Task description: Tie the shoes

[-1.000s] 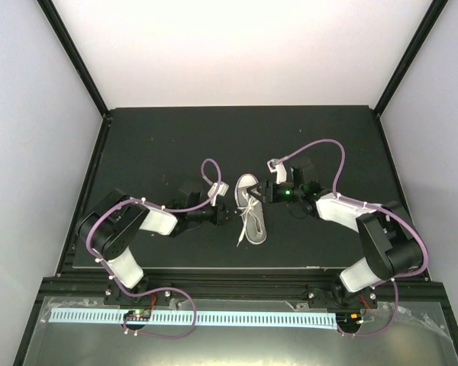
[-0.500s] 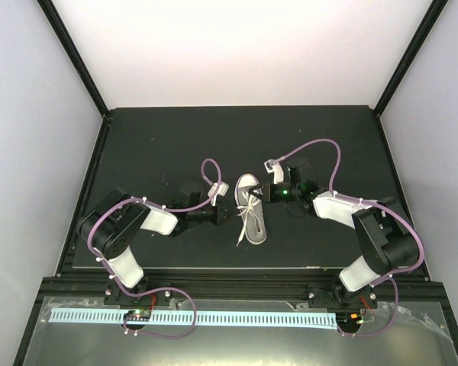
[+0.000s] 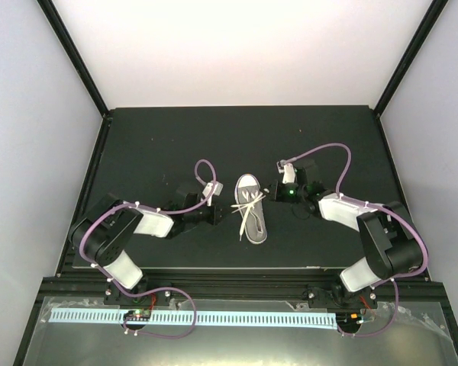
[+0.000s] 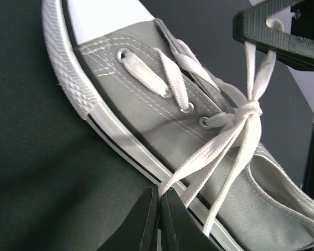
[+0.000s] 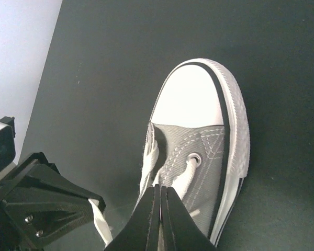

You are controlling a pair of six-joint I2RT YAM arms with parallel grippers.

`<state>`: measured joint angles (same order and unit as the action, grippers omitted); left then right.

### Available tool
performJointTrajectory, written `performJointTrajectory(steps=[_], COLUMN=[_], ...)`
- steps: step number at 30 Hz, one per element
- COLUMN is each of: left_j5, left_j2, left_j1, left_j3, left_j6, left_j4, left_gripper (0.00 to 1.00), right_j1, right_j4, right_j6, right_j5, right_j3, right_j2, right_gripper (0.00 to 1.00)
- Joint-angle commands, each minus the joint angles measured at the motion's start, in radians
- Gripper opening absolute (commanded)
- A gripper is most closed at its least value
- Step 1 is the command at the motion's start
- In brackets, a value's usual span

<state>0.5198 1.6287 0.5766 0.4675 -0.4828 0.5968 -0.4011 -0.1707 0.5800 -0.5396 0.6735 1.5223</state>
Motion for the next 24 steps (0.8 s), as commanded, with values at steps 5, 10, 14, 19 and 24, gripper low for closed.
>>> performJointTrajectory(steps=[5,10,14,19,24], left_j5=[-0.086,-0.097,-0.103,-0.058,-0.02], left_j2=[-0.03,-0.033,-0.031,-0.037,-0.108], left_j1=[-0.038,-0.053,-0.067,-0.069,-0.069], left_j3=[-0.022,-0.031,-0.04,-0.04,-0.009], left_j6=[-0.012,-0.022,-0.031,-0.011,0.027], left_j4=[-0.05,-0.058,-0.057,-0.031,-0.051], left_gripper=[0.02,0.01,0.02,0.02,0.37], right_j1=[0.038,0.049,0.054,0.056,0.056], right_j4=[0.003,0.002,0.001,-0.044,-0.042], right_j6=[0.017,0.017,0.018,0.004,-0.038], right_j5=[0.063,0.066,0.066,-0.003,-0.097], right_j3=[-0.029,-0.041,-0.046,-0.049,-0.021], right_j2=[-0.041,-0.045,-0.047,-0.051,-0.067], right_gripper=[0.02,0.02,0.02,0.02,0.22])
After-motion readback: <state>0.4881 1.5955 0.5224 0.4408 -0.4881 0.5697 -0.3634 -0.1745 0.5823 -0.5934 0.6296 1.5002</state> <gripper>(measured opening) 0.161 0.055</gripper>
